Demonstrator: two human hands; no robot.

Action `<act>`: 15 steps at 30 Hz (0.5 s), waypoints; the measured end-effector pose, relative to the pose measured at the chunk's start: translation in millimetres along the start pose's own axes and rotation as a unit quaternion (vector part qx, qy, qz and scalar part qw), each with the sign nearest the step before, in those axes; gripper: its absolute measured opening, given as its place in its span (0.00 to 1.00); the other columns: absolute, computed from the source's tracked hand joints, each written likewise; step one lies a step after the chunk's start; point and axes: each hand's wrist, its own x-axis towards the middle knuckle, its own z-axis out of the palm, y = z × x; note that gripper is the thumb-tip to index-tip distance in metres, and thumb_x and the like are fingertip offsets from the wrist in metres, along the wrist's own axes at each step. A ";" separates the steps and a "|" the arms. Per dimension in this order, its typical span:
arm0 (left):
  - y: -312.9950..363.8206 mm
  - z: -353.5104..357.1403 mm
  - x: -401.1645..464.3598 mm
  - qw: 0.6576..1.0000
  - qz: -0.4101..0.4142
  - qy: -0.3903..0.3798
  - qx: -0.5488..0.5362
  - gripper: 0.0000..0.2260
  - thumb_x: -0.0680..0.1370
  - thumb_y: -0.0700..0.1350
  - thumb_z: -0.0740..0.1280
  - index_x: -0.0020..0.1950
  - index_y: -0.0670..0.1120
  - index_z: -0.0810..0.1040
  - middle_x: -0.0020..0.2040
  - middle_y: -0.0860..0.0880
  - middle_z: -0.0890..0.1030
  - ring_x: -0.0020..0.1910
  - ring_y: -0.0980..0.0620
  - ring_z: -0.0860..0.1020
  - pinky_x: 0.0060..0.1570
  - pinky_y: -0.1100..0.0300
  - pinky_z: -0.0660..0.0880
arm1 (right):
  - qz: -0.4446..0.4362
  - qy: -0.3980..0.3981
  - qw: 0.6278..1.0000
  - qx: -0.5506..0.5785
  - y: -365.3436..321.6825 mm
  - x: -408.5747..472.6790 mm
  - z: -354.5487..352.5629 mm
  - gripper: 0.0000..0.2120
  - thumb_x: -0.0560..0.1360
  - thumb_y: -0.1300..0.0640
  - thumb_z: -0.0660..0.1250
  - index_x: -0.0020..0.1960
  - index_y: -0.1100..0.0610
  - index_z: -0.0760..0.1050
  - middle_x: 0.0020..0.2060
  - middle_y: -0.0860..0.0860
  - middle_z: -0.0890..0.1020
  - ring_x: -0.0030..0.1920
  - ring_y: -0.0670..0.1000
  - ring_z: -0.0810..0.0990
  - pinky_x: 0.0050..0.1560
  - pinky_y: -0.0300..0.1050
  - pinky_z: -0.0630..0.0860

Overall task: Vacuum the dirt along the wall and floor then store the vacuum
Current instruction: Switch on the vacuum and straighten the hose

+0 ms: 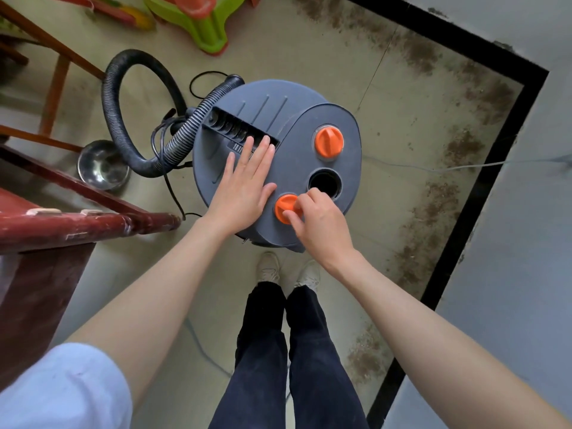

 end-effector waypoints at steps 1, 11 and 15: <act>-0.5 0.2 0.2 1.000 0.000 -0.003 -0.003 0.28 0.82 0.47 0.56 0.77 0.42 0.47 0.78 0.46 0.46 0.77 0.45 0.41 0.74 0.44 0.44 | -0.008 0.012 1.000 -0.019 -1.4 2.1 0.2 0.11 0.66 0.60 0.75 0.35 0.64 0.74 0.32 0.59 0.75 0.31 0.60 0.76 0.30 0.45 0.72; 4.6 0.2 0.3 0.999 -0.025 -0.012 -0.039 0.28 0.82 0.46 0.55 0.78 0.43 0.45 0.78 0.49 0.42 0.76 0.46 0.38 0.73 0.44 0.42 | 0.105 -0.016 0.993 0.041 -10.7 3.3 3.8 0.13 0.77 0.56 0.67 0.41 0.66 0.73 0.41 0.62 0.77 0.41 0.64 0.76 0.40 0.53 0.68; 4.2 -2.8 0.7 0.999 -0.026 -0.016 -0.042 0.28 0.82 0.46 0.54 0.78 0.44 0.44 0.78 0.49 0.41 0.76 0.47 0.37 0.73 0.44 0.41 | 0.135 -0.052 0.989 0.045 -11.1 6.7 -3.2 0.14 0.78 0.52 0.66 0.44 0.64 0.73 0.45 0.58 0.77 0.46 0.59 0.76 0.47 0.49 0.68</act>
